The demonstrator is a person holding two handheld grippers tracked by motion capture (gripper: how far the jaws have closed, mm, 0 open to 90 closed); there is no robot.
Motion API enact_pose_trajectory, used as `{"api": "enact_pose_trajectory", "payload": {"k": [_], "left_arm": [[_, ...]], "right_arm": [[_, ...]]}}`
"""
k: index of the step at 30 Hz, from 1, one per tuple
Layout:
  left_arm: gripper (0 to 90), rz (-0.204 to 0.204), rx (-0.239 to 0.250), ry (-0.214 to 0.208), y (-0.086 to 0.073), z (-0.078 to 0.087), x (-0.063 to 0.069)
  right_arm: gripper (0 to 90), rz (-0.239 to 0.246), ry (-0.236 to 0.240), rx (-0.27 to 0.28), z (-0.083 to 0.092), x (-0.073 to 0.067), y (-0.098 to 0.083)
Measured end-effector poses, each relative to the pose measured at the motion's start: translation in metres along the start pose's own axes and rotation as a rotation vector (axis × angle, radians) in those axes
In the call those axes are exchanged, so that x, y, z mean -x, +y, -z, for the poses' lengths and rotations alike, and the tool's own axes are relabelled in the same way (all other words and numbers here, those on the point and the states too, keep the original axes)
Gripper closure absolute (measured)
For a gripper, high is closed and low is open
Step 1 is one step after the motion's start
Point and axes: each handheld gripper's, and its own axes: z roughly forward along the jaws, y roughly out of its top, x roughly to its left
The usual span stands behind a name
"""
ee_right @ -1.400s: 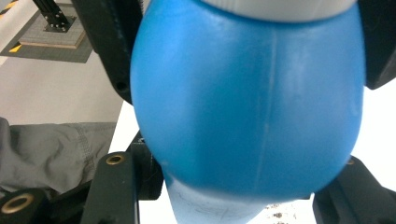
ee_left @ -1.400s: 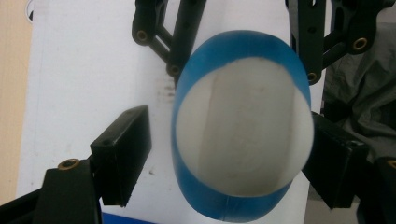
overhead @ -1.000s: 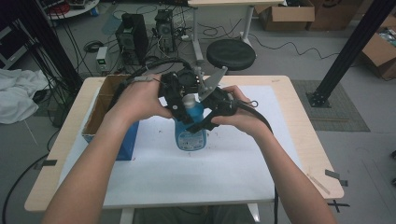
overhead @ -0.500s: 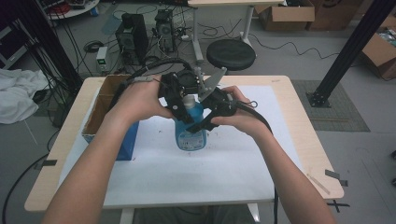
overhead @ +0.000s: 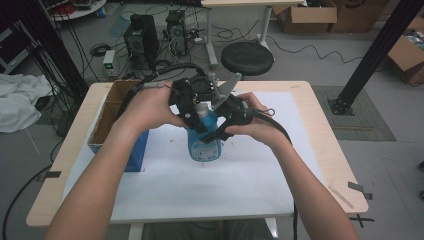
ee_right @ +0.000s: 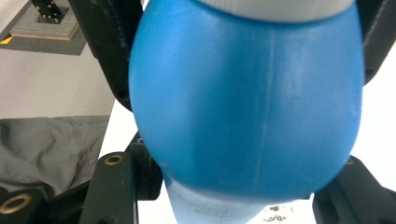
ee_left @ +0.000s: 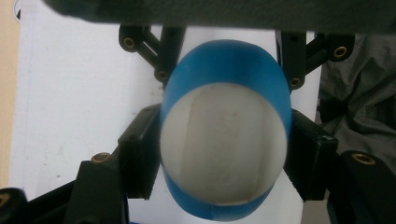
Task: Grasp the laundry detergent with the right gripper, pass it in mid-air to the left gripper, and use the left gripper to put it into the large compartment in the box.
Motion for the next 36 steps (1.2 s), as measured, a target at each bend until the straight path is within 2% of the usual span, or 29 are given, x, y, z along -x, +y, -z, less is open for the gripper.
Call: {"api": "enact_pose_trajectory", "payload": {"k": [3, 4, 6, 15, 20, 23, 27, 29, 33, 36], "left_arm": [[38.0, 0.006, -0.004, -0.003, 0.0, -0.001, 0.0], [38.0, -0.008, -0.019, -0.002, 0.0, 0.0, -0.001], [38.1, 0.008, -0.004, -0.004, 0.0, -0.001, 0.0], [38.3, 0.006, 0.012, -0.003, -0.001, 0.004, -0.001], [38.3, 0.039, 0.021, -0.01, -0.004, 0.01, -0.003], [38.3, 0.066, 0.019, 0.0, -0.007, 0.016, -0.004], [38.3, 0.123, 0.001, 0.023, -0.012, 0.026, -0.008], [38.3, 0.169, -0.018, 0.039, -0.014, 0.033, -0.011], [38.3, 0.292, -0.043, 0.087, -0.021, 0.049, -0.021], [38.3, 0.39, -0.062, 0.138, -0.028, 0.064, -0.028]], "right_arm": [[44.2, -0.005, 0.005, -0.012, -0.001, -0.001, 0.001], [44.2, -0.004, 0.006, -0.016, -0.001, -0.001, 0.001], [44.0, -0.005, 0.01, -0.016, -0.001, 0.0, 0.001], [42.9, 0.001, 0.011, 0.02, 0.002, 0.001, -0.001], [26.2, -0.03, -0.015, 0.012, 0.001, 0.002, -0.005], [21.0, -0.046, -0.046, 0.004, 0.003, 0.003, -0.008], [19.1, -0.081, -0.068, -0.009, 0.011, 0.006, -0.016], [19.1, -0.095, -0.081, -0.033, 0.016, 0.008, -0.022], [20.4, -0.14, -0.101, -0.137, 0.025, 0.011, -0.035], [21.6, -0.165, -0.156, -0.219, 0.032, 0.013, -0.044]]}}
